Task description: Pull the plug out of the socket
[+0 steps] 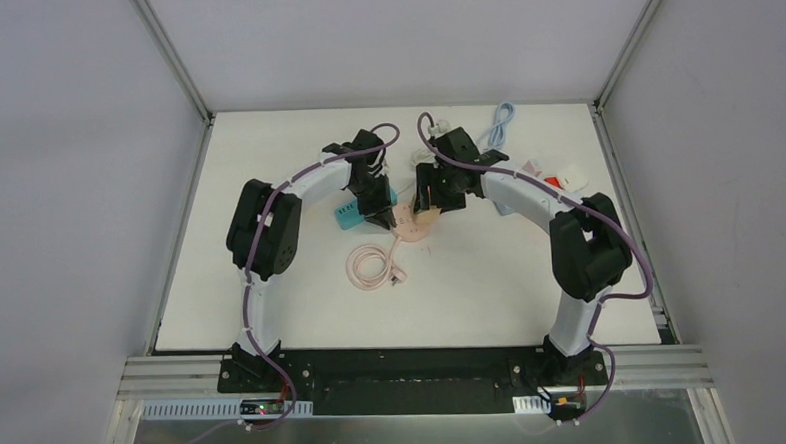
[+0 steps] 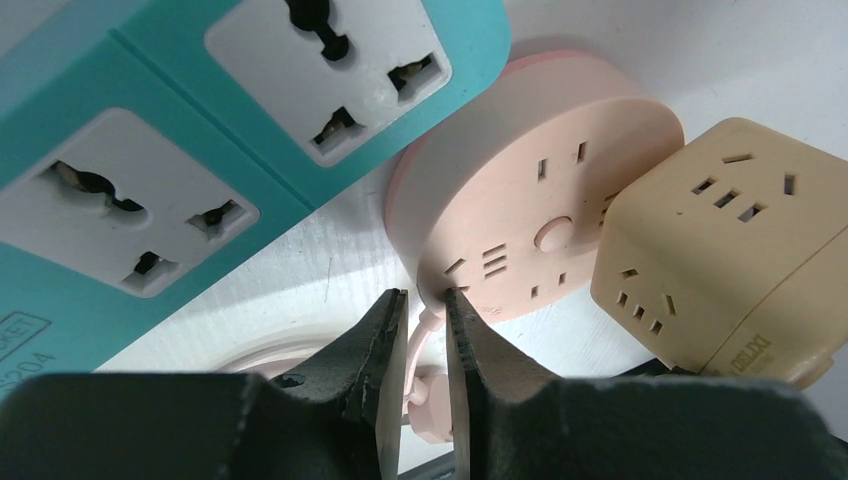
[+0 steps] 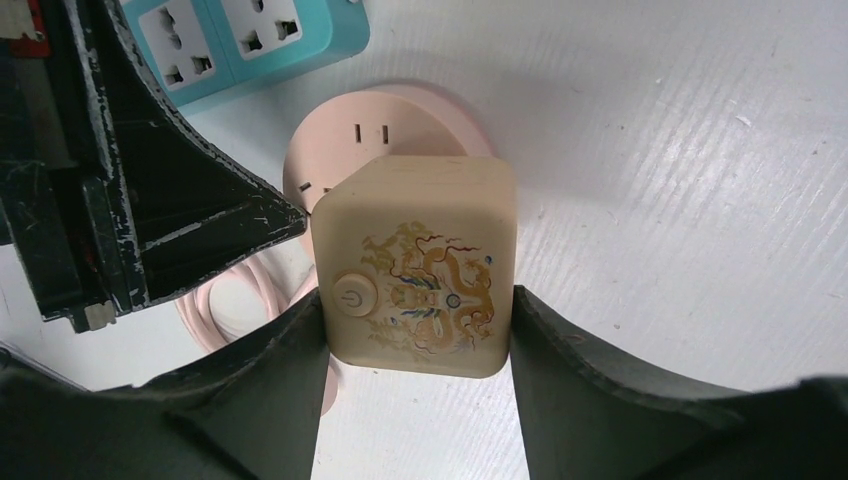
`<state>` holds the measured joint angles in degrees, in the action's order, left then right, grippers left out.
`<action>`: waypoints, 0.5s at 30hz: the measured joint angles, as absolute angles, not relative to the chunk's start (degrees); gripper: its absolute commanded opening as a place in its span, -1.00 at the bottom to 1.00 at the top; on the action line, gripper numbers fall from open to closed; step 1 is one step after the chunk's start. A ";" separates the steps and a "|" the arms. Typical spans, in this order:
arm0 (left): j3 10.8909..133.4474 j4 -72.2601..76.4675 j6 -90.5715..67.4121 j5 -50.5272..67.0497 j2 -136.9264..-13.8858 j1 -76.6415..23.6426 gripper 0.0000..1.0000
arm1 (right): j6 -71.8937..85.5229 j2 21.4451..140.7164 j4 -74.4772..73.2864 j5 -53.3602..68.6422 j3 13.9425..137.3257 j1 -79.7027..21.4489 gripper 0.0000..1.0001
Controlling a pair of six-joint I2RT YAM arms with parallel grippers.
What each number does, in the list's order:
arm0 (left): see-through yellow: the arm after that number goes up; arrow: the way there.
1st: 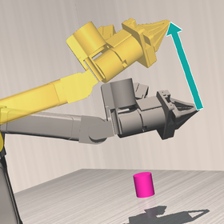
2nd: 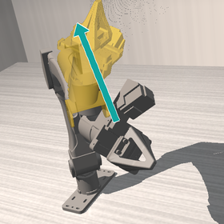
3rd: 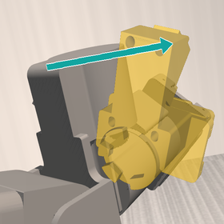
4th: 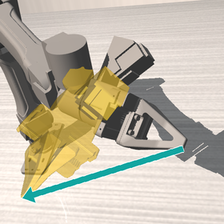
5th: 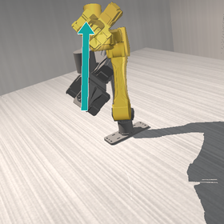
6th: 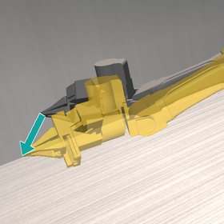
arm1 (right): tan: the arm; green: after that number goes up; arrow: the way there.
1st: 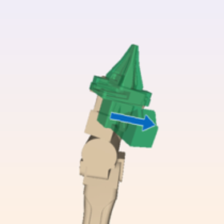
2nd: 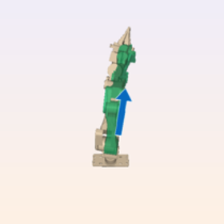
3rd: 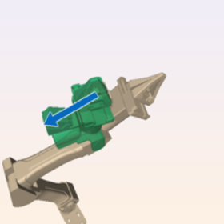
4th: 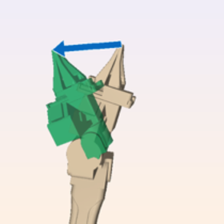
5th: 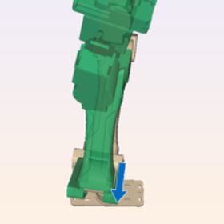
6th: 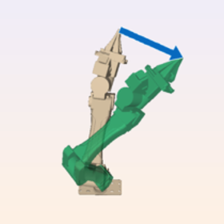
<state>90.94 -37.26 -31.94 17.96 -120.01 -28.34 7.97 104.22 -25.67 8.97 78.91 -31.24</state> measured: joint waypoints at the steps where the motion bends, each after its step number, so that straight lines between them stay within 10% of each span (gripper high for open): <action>1: 90.94 -37.43 -31.94 17.98 -120.01 -28.05 -0.59 | 7.92 104.22 -25.67 8.75 79.05 -31.42 -1.00; 15: 91.55 -35.73 -32.36 20.88 -120.77 -27.44 -0.53 | 11.92 104.25 -25.98 17.21 77.91 -25.28 -1.00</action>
